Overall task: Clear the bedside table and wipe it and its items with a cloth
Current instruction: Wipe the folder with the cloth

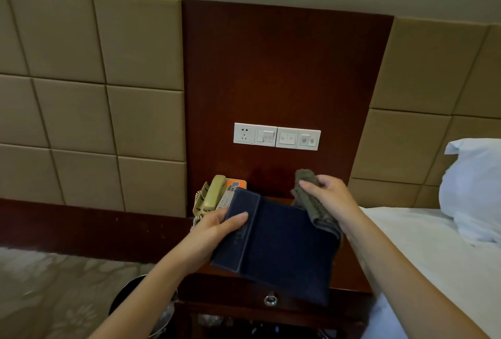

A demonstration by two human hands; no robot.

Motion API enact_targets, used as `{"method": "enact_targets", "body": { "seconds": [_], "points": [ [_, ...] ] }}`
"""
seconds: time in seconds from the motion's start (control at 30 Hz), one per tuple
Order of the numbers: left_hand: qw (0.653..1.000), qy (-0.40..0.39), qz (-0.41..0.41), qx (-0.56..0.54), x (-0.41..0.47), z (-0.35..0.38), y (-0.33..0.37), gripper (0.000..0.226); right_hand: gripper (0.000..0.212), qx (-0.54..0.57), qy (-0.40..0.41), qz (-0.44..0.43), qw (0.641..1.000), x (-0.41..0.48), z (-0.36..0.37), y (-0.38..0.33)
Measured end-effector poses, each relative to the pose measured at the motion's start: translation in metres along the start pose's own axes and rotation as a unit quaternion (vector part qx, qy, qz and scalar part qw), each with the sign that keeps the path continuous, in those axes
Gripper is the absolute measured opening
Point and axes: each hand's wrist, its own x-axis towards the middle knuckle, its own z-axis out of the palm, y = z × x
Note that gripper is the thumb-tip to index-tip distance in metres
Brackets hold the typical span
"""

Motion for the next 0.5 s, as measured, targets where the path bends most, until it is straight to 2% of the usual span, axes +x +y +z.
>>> {"method": "enact_targets", "body": {
  "seconds": [0.07, 0.1, 0.2, 0.23, 0.3, 0.33, 0.37, 0.4, 0.47, 0.5],
  "points": [
    [0.998, 0.017, 0.014, 0.051, 0.002, 0.004, 0.002, 0.041, 0.016, -0.123, -0.025, -0.080, 0.989, -0.005, 0.006, -0.004],
    [0.997, 0.016, 0.021, 0.078, 0.003, 0.006, 0.004, 0.041, 0.016, -0.145, -0.032, -0.115, 0.982, -0.008, 0.012, -0.009],
    [0.991, 0.012, 0.032, 0.128, 0.006, 0.019, 0.007, 0.029, 0.022, -0.135, -0.054, -0.201, 0.969, -0.023, 0.038, -0.031],
    [0.988, 0.020, 0.038, 0.145, 0.007, 0.022, 0.006, 0.026, 0.029, -0.151, -0.084, -0.222, 0.960, -0.026, 0.048, -0.036],
    [0.984, 0.034, 0.059, 0.164, 0.008, 0.029, 0.007, 0.014, 0.041, -0.265, -0.144, -0.251, 0.920, -0.030, 0.065, -0.037],
    [0.984, 0.036, 0.070, 0.163, 0.008, 0.029, 0.007, 0.015, 0.044, -0.326, -0.154, -0.251, 0.898, -0.029, 0.069, -0.034],
    [0.985, 0.031, 0.076, 0.153, 0.008, 0.029, 0.007, 0.018, 0.047, -0.352, -0.153, -0.239, 0.892, -0.028, 0.068, -0.031],
    [0.986, 0.030, 0.079, 0.141, 0.008, 0.025, 0.006, 0.020, 0.049, -0.331, -0.153, -0.206, 0.908, -0.026, 0.065, -0.029],
    [0.991, 0.029, 0.073, 0.112, 0.004, 0.016, 0.009, 0.021, 0.044, -0.201, -0.183, -0.106, 0.957, -0.021, 0.052, -0.029],
    [0.993, 0.022, 0.061, 0.100, 0.003, 0.011, 0.011, 0.022, 0.039, -0.144, -0.208, -0.062, 0.966, -0.019, 0.044, -0.027]
  ]
}}
